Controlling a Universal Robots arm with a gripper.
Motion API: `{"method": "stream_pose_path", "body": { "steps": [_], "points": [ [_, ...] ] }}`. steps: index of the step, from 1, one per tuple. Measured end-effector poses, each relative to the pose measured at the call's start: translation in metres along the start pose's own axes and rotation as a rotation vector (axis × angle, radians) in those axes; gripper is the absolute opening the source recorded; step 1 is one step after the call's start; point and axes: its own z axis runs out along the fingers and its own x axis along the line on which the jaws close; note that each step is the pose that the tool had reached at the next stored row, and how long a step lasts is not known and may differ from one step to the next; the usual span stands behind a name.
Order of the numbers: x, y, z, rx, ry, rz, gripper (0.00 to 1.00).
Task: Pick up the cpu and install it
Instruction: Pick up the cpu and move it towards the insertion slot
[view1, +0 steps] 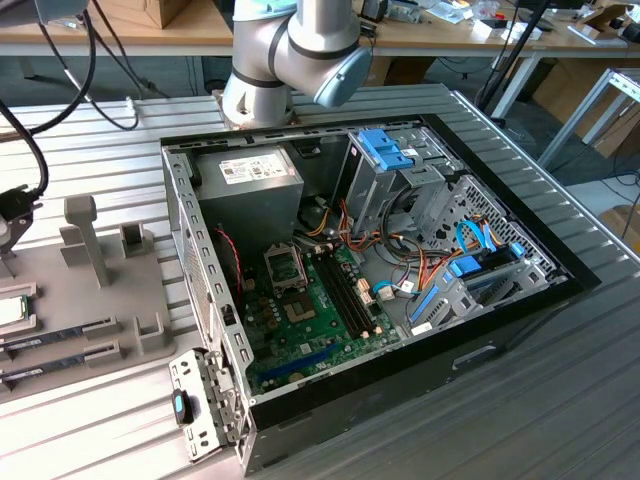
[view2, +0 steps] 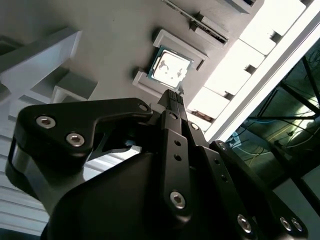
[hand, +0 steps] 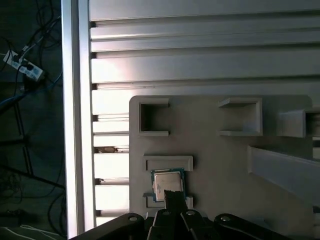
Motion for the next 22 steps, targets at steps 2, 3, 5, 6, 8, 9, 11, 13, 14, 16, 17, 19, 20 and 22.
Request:
{"method": "stream_pose_path", "body": {
  "steps": [2,3,5,6,8,9,11,13,14,16,17,19,20,22],
  "points": [
    [0.0003,-0.0001,0.0056,0.0000,0.0000,0.000,0.11],
    [0.0004,-0.0001,0.0075,-0.0001,-0.0001,0.000,0.11],
    [0.0004,-0.0002,0.0144,0.0000,0.0000,0.000,0.11],
    [0.0004,-0.0002,0.0166,0.0000,0.0000,0.000,0.11],
    [0.0002,-0.0002,0.0220,0.0000,0.0000,0.000,0.11],
    [0.0002,-0.0003,0.0250,0.0000,0.0000,0.000,0.11],
    [0.0001,-0.0003,0.0304,0.0000,0.0000,0.000,0.11],
    [0.0001,-0.0003,0.0309,0.0001,0.0002,0.000,0.11],
    [0.0001,-0.0003,0.0310,0.0001,0.0002,0.000,0.11],
    [0.0001,-0.0003,0.0311,0.0001,0.0001,0.000,0.11],
    [0.0001,-0.0003,0.0311,0.0001,0.0000,0.000,0.11],
    [0.0001,-0.0003,0.0311,0.0000,0.0000,0.000,0.24],
    [0.0001,-0.0003,0.0311,0.0000,0.0000,0.000,0.24],
    [0.0001,-0.0003,0.0311,0.0000,0.0000,0.000,0.36]
  ]
}}
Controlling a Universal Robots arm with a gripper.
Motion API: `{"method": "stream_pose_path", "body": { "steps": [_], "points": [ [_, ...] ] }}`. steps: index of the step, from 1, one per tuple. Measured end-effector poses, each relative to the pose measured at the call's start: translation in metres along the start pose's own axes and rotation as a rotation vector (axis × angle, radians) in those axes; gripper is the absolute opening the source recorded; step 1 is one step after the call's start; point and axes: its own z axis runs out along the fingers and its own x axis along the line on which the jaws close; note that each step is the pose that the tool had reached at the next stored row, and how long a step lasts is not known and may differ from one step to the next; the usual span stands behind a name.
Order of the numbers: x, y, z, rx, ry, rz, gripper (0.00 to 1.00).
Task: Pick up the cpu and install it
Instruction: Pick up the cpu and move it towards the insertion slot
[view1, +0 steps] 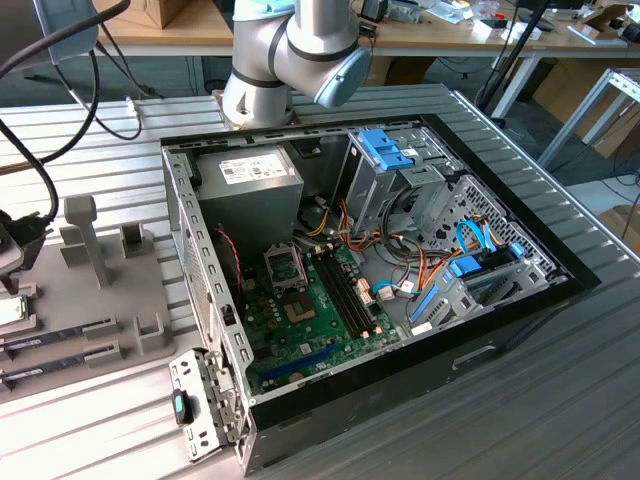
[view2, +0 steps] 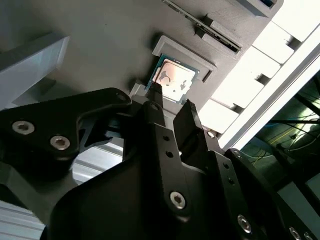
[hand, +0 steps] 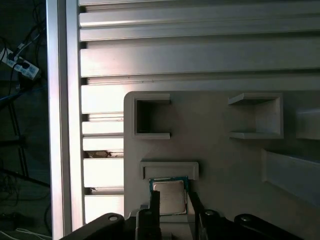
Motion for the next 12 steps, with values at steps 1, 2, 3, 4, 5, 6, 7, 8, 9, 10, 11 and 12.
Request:
{"method": "stream_pose_path", "body": {
  "steps": [1,2,3,4,5,6,7,8,9,10,11,12],
  "points": [
    [0.0000,0.0000,0.0000,0.0000,0.0000,0.000,0.42],
    [0.0000,0.0000,0.0000,0.0000,0.0000,0.000,0.42],
    [0.0000,0.0000,0.0000,0.0000,0.0000,0.000,0.47],
    [0.0000,0.0000,0.0000,0.0000,0.0000,0.000,0.53],
    [0.0000,0.0000,0.0000,0.0000,0.0000,0.000,0.60],
    [0.0000,0.0000,0.0001,0.0000,0.0000,0.000,0.60],
    [0.0000,0.0000,0.0003,0.0000,0.0000,-0.003,0.60],
    [-0.0001,0.0000,0.0011,0.0002,-0.0002,-0.022,0.60],
    [0.0000,0.0000,0.0015,0.0007,0.0002,-0.038,0.60],
    [0.0000,0.0000,0.0019,0.0013,0.0006,-0.058,0.60],
    [-0.0001,0.0000,0.0029,0.0016,0.0006,-0.074,0.60],
    [-0.0001,0.0000,0.0044,0.0018,0.0008,-0.086,0.60]
  ]
}}
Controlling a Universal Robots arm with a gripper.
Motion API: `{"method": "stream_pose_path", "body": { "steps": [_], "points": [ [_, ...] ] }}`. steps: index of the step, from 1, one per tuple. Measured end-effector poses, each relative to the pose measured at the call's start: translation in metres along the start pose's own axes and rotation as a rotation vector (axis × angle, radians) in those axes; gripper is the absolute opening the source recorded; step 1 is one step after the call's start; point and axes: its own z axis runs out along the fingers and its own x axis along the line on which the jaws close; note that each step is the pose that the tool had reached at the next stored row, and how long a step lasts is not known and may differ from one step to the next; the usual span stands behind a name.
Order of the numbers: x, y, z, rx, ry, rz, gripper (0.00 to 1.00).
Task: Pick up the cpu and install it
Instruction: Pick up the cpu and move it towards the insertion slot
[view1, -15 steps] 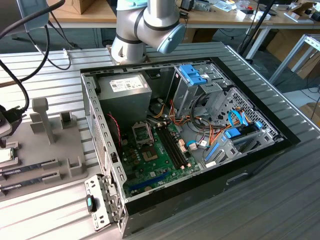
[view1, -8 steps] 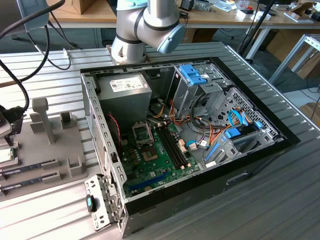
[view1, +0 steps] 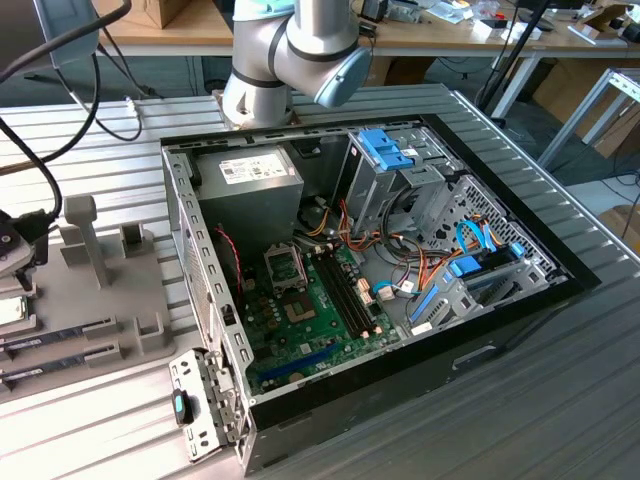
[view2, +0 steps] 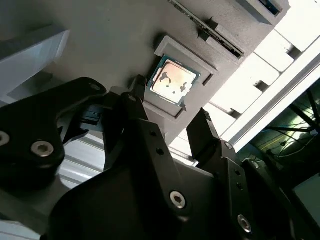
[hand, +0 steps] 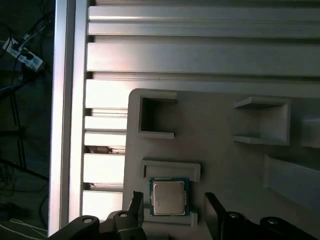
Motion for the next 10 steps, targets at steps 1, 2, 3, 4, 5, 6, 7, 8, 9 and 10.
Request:
{"method": "stream_pose_path", "body": {
  "steps": [1,2,3,4,5,6,7,8,9,10],
  "points": [
    [0.0000,0.0000,0.0020,-0.0001,0.0000,-0.002,0.60],
    [0.0000,0.0000,0.0036,-0.0002,0.0001,-0.004,0.60],
    [-0.0001,-0.0001,0.0062,-0.0002,0.0001,-0.007,0.60],
    [-0.0001,-0.0002,0.0078,-0.0002,0.0001,-0.008,0.60],
    [-0.0002,-0.0005,0.0092,-0.0001,0.0002,-0.010,0.60],
    [-0.0001,-0.0007,0.0100,0.0000,0.0003,-0.012,0.60],
    [-0.0001,-0.0012,0.0110,0.0002,0.0004,-0.020,0.60],
    [-0.0001,-0.0015,0.0116,0.0003,0.0004,-0.027,0.60],
    [-0.0001,-0.0020,0.0126,0.0004,0.0004,-0.036,0.60],
    [-0.0002,-0.0025,0.0137,0.0005,0.0004,-0.037,0.60]
  ]
}}
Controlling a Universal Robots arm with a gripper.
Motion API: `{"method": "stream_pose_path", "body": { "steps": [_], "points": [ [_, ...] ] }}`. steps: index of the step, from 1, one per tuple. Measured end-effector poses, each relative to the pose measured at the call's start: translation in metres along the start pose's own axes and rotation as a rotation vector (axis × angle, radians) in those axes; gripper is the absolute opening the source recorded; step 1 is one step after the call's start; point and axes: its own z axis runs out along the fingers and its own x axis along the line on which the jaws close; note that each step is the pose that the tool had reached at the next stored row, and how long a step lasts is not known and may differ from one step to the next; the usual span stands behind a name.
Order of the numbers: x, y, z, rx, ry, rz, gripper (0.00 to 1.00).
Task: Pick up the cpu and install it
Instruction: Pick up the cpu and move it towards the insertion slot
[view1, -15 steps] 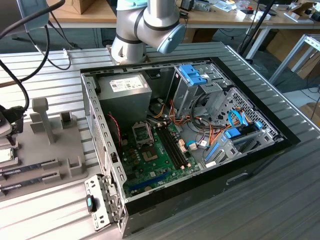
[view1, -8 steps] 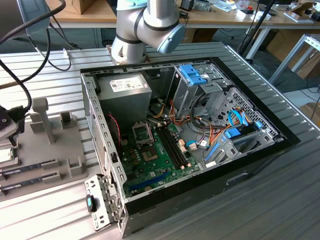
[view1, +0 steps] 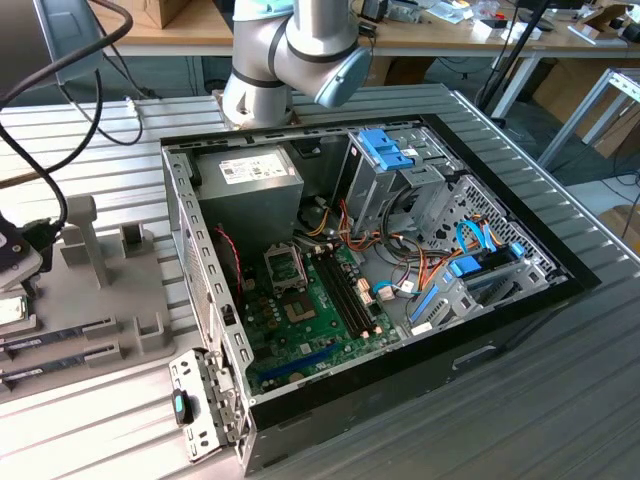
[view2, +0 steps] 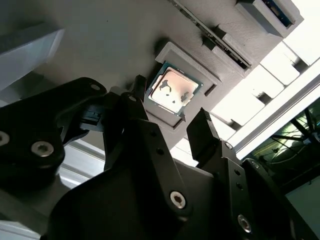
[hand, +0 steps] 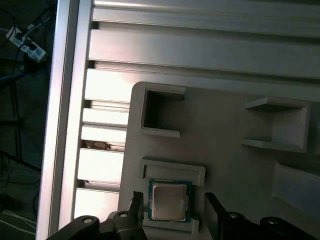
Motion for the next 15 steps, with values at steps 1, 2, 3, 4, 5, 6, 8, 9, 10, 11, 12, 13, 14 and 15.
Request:
{"method": "stream_pose_path", "body": {
  "steps": [1,2,3,4,5,6,8,9,10,11,12,13,14,15],
  "points": [
    [0.0000,-0.0003,0.0012,-0.0001,-0.0001,0.000,0.60],
    [0.0000,-0.0006,0.0027,-0.0001,-0.0002,0.000,0.60],
    [0.0000,-0.0010,0.0039,0.0000,0.0000,0.000,0.60],
    [0.0000,-0.0013,0.0055,0.0000,0.0001,0.000,0.60],
    [0.0000,-0.0016,0.0068,0.0001,0.0001,-0.001,0.60],
    [0.0000,-0.0018,0.0083,0.0000,0.0000,-0.002,0.60],
    [-0.0001,-0.0020,0.0103,0.0001,0.0000,-0.004,0.60],
    [-0.0001,-0.0020,0.0113,0.0001,-0.0001,-0.006,0.60],
    [-0.0001,-0.0021,0.0128,0.0001,0.0000,-0.007,0.60],
    [-0.0001,-0.0021,0.0140,0.0002,0.0001,-0.008,0.60],
    [-0.0001,-0.0022,0.0153,0.0003,0.0002,-0.011,0.60],
    [-0.0002,-0.0023,0.0165,0.0004,0.0002,-0.015,0.60],
    [-0.0002,-0.0023,0.0170,0.0004,0.0002,-0.016,0.60],
    [-0.0002,-0.0023,0.0176,0.0004,0.0002,-0.017,0.60]
  ]
}}
